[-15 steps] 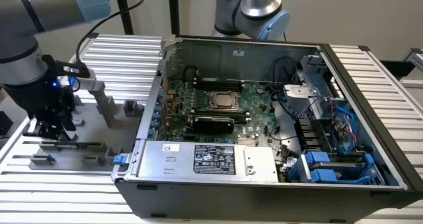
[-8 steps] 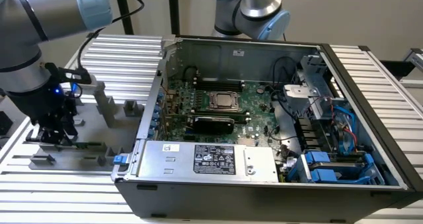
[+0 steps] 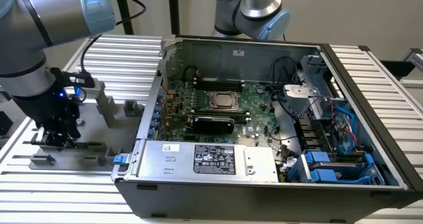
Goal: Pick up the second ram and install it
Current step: 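Pick up the second ram and move it above second insertion slot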
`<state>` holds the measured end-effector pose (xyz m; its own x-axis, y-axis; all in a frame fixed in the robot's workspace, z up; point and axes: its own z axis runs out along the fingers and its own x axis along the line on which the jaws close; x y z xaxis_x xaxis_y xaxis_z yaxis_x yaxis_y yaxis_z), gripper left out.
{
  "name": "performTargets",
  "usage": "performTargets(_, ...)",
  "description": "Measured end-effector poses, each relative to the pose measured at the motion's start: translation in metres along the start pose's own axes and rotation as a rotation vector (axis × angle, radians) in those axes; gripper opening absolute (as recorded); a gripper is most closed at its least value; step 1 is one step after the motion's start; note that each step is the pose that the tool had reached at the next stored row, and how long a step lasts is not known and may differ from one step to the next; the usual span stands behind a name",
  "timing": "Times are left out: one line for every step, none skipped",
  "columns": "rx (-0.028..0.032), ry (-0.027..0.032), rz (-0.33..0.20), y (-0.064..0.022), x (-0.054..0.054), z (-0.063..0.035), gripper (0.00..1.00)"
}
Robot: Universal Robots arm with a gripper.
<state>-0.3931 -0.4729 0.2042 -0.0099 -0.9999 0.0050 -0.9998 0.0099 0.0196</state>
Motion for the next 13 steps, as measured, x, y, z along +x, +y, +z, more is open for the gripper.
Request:
performTargets(-0.0001, 0.0002, -0.001, -0.0003, 0.0, 0.0014, 1.0)
performTargets(-0.0001, 0.0004, -0.001, -0.0006, 0.0, 0.0027, 1.0)
performTargets(-0.0002, 0.0006, -0.002, -0.0009, 0.0, 0.004, 1.0)
performTargets(-0.0002, 0.0008, -0.002, -0.0012, 0.0, 0.0052, 1.0)
performTargets(-0.0001, 0.0009, -0.003, -0.0014, 0.0, 0.0065, 1.0)
performTargets(0.0, 0.001, -0.004, -0.0017, 0.0, 0.0076, 1.0)
performTargets(0.0, 0.0012, -0.004, -0.0019, 0.0, 0.0085, 1.0)
performTargets(0.0, 0.0013, -0.004, -0.0021, 0.0, 0.0091, 1.0)
performTargets(-0.0001, 0.0015, -0.005, -0.0023, 0.0, 0.0093, 1.0)
performTargets(-0.0001, 0.0015, -0.005, -0.0026, 0.0, 0.0095, 1.0)
performTargets(0.0, 0.0014, -0.005, -0.0031, 0.0, 0.0096, 0.0)
performTargets(0.0, 0.0014, -0.005, -0.0033, 0.0, 0.0097, 0.0)
performTargets(0.0001, 0.0015, -0.005, -0.0036, 0.0, 0.0098, 0.0)
